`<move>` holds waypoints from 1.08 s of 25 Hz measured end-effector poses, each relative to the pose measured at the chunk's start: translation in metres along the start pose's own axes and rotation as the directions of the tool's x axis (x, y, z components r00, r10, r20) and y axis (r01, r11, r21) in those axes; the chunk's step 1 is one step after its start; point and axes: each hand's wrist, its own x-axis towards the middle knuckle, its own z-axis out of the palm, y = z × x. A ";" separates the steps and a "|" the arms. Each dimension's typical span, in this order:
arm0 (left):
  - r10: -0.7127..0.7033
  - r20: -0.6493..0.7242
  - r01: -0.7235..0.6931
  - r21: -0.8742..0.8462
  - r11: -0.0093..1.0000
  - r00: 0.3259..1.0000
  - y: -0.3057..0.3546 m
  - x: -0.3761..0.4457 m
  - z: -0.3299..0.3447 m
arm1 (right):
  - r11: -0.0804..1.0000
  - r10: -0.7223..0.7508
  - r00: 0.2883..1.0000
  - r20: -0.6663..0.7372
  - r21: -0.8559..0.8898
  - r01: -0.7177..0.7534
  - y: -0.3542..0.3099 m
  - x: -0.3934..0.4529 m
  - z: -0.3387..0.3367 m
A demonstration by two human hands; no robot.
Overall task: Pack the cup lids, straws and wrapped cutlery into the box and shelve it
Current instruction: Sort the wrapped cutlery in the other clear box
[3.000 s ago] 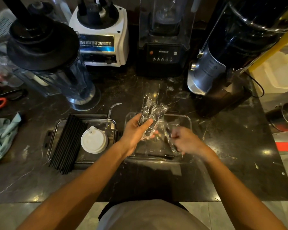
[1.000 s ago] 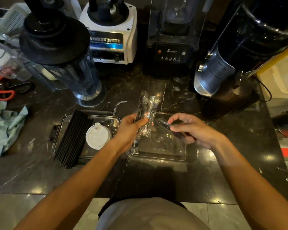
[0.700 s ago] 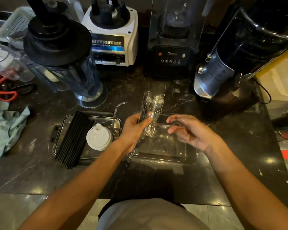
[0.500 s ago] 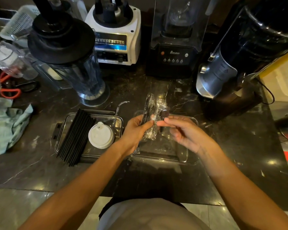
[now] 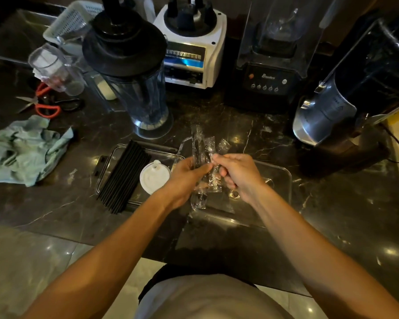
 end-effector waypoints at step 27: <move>-0.031 -0.130 -0.005 -0.272 0.962 0.991 0.004 -0.009 -0.046 | -0.125 -0.117 0.901 0.417 -0.906 0.404 0.055 0.028 -0.039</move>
